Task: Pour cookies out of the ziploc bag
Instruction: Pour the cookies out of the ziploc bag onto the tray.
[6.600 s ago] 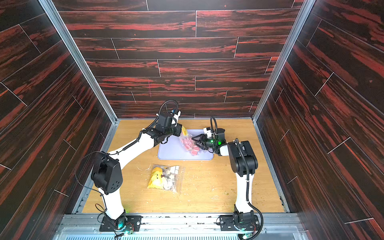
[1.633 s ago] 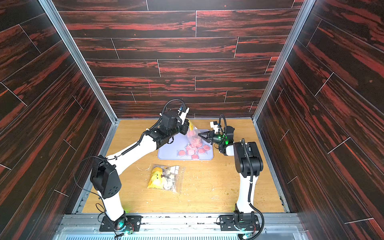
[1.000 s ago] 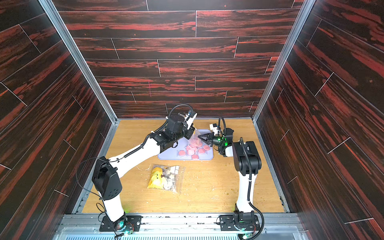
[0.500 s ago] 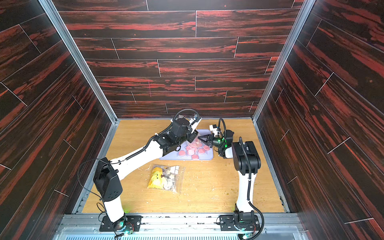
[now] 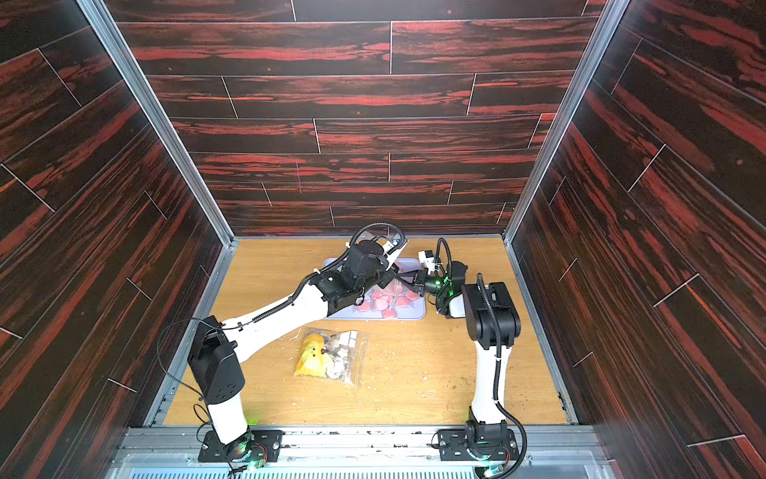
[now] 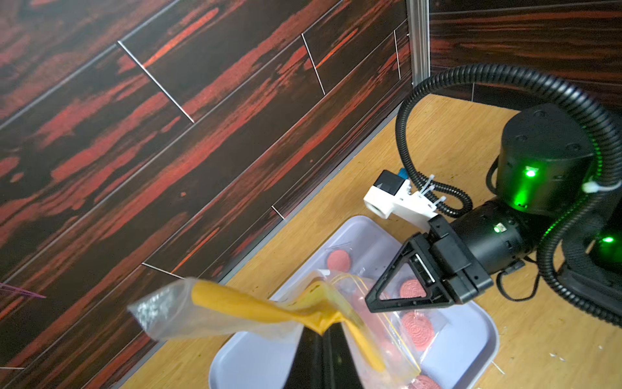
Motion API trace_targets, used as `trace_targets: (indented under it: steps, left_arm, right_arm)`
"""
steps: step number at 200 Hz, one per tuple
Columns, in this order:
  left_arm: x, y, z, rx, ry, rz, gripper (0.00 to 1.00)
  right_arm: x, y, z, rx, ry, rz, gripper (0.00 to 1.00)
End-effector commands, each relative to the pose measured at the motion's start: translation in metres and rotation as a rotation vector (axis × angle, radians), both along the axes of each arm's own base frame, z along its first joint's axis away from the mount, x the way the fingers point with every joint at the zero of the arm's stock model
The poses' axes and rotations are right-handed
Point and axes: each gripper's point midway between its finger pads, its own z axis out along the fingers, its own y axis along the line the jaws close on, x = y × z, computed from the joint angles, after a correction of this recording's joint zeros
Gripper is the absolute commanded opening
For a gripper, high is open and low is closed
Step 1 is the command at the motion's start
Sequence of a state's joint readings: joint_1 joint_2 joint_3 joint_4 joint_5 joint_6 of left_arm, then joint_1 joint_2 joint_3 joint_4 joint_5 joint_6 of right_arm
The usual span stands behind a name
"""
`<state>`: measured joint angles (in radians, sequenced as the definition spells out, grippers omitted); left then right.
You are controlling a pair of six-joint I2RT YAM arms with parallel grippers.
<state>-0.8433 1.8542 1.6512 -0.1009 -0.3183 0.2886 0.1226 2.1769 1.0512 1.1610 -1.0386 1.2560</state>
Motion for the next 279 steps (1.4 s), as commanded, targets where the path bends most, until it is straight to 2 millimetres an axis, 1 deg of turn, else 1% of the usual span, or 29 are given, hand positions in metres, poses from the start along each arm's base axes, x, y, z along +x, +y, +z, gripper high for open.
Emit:
trace_targets:
  steps: [1,27,54,80,115,162,182,184,189,209,235,261,279]
  left_arm:
    - [-0.002,0.001,0.017,-0.006,-0.041,0.005,0.00]
    - [-0.001,0.003,0.018,-0.005,-0.043,0.013,0.00]
    - [0.000,0.009,0.025,0.001,-0.065,0.035,0.00]
    - [-0.001,0.014,0.034,0.006,-0.085,0.049,0.00]
    - [0.000,0.023,0.042,0.020,-0.111,0.086,0.00]
    - [-0.002,0.033,0.056,0.005,-0.142,0.122,0.00]
    - [-0.002,0.034,0.053,-0.003,-0.144,0.129,0.00]
    - [-0.005,0.038,0.064,-0.021,-0.158,0.130,0.00]
    - [-0.006,0.040,0.069,-0.033,-0.167,0.137,0.00]
    - [-0.008,0.045,0.070,-0.054,-0.175,0.150,0.00]
    - [-0.010,0.046,0.067,-0.074,-0.167,0.154,0.00]
    - [-0.008,0.054,0.060,-0.100,-0.164,0.209,0.00]
    - [-0.006,0.061,0.054,-0.099,-0.160,0.254,0.12]
  right_arm:
    - [-0.002,-0.002,-0.017,-0.002,0.019,-0.002,0.05]
    - [-0.002,-0.003,-0.019,-0.003,0.024,-0.003,0.05]
    - [-0.002,-0.002,-0.012,0.003,0.009,0.006,0.05]
    - [-0.001,-0.002,-0.001,0.021,-0.014,0.012,0.05]
    - [0.000,-0.001,0.023,0.068,-0.049,0.018,0.05]
    - [-0.001,-0.002,0.039,0.065,-0.066,0.013,0.05]
    - [-0.003,-0.003,0.045,0.058,-0.076,0.005,0.05]
    - [-0.004,-0.002,0.046,0.057,-0.081,0.004,0.05]
    - [-0.004,-0.003,0.048,0.053,-0.083,-0.001,0.05]
    - [-0.007,-0.004,0.055,0.033,-0.100,-0.016,0.05]
    - [-0.011,-0.005,0.065,0.014,-0.112,-0.030,0.04]
    - [-0.012,-0.008,0.068,-0.012,-0.110,-0.052,0.04]
    - [-0.012,-0.008,0.069,-0.033,-0.107,-0.068,0.04]
